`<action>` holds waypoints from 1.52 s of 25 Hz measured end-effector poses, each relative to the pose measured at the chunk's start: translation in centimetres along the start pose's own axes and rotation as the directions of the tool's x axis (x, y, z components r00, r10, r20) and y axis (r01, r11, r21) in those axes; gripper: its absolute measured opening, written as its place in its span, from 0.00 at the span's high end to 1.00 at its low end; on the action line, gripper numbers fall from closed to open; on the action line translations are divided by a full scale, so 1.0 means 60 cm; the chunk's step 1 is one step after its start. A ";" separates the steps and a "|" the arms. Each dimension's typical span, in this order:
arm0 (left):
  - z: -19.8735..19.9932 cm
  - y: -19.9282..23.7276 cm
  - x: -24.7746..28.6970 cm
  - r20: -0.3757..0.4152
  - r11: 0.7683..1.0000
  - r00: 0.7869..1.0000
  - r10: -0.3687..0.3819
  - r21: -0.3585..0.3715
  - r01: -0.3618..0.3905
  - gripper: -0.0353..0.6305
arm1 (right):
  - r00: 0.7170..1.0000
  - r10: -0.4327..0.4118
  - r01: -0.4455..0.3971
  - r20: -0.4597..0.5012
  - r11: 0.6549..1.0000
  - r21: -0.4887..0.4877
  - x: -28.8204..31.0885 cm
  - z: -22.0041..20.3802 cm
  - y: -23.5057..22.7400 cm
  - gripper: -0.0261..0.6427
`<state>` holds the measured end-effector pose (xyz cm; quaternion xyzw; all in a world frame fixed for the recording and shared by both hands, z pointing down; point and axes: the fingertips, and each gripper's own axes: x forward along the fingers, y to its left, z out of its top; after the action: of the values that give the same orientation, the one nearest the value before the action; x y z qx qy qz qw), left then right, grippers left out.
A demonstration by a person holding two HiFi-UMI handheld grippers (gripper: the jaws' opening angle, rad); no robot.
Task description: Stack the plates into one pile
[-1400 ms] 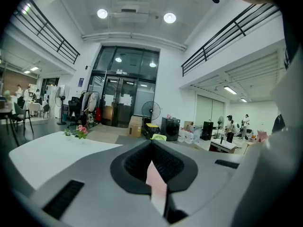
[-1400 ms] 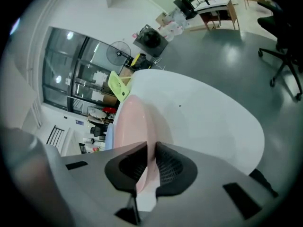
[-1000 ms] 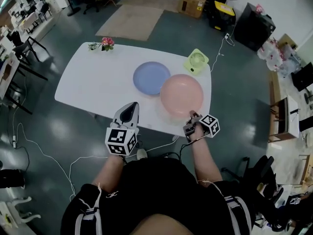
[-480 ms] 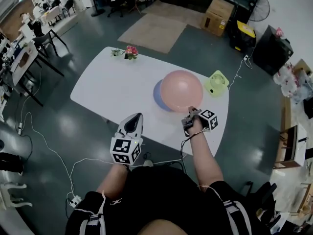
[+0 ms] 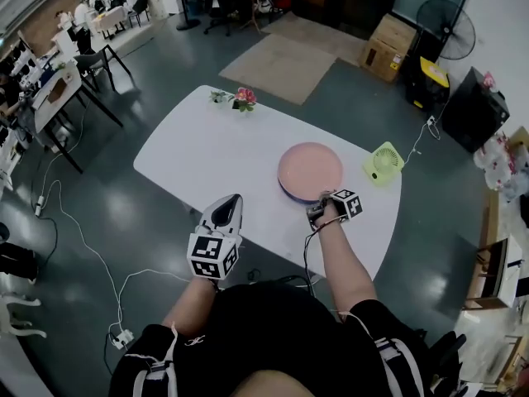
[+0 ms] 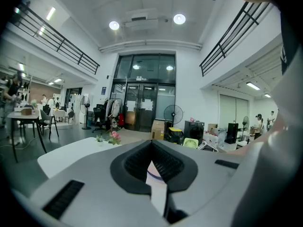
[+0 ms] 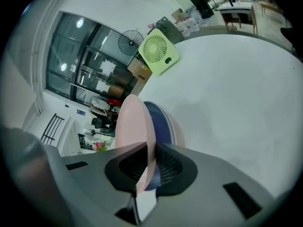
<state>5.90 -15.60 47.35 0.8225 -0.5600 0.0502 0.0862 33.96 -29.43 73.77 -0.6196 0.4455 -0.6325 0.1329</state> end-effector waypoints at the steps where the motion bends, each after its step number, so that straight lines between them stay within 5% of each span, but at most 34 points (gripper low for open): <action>1: 0.003 0.004 0.002 0.000 1.000 1.000 0.000 0.002 0.000 0.93 | 1.000 -0.014 0.014 0.001 1.000 -0.010 0.004 -0.002 -0.003 0.87; 8: 0.020 0.028 0.011 0.017 0.999 1.000 0.014 0.030 -0.014 0.93 | 0.996 -0.086 0.088 0.020 0.976 -0.198 0.016 0.012 -0.009 0.86; 19: 0.023 0.000 0.012 0.018 1.000 1.000 -0.006 0.023 0.006 0.93 | 0.990 -0.013 0.086 0.139 0.846 -0.526 -0.071 0.059 0.024 0.75; 21: 0.024 -0.011 0.006 0.019 1.000 1.000 -0.009 0.023 0.008 0.93 | 0.981 0.054 0.071 0.187 0.794 -0.604 -0.113 0.078 0.059 0.76; 23: 0.024 -0.024 0.002 0.021 1.000 1.000 -0.012 0.022 0.011 0.93 | 0.958 0.150 0.070 0.244 0.703 -0.708 -0.167 0.092 0.108 0.77; 27: 0.030 -0.061 -0.001 0.021 0.999 0.999 -0.032 0.028 0.031 0.93 | 0.843 0.440 0.072 0.310 0.478 -0.876 -0.308 0.090 0.228 0.85; 31: 0.034 -0.109 -0.004 0.020 0.998 0.998 -0.056 0.034 0.055 0.93 | 0.754 0.616 0.028 0.229 0.318 -0.948 -0.426 0.053 0.279 0.94; 34: 0.026 -0.146 -0.008 0.017 0.997 0.998 -0.068 0.034 0.068 0.93 | 0.730 0.655 0.018 0.196 0.269 -0.963 -0.480 0.036 0.262 0.94; 38: 0.016 -0.180 -0.013 0.013 0.997 0.997 -0.076 0.032 0.075 0.93 | 0.708 0.680 0.020 0.191 0.251 -0.968 -0.530 0.021 0.230 0.94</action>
<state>15.65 -11.19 45.32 0.8447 -0.5282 0.0499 0.0710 36.05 -14.87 42.37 -0.6208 0.7834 0.0135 0.0249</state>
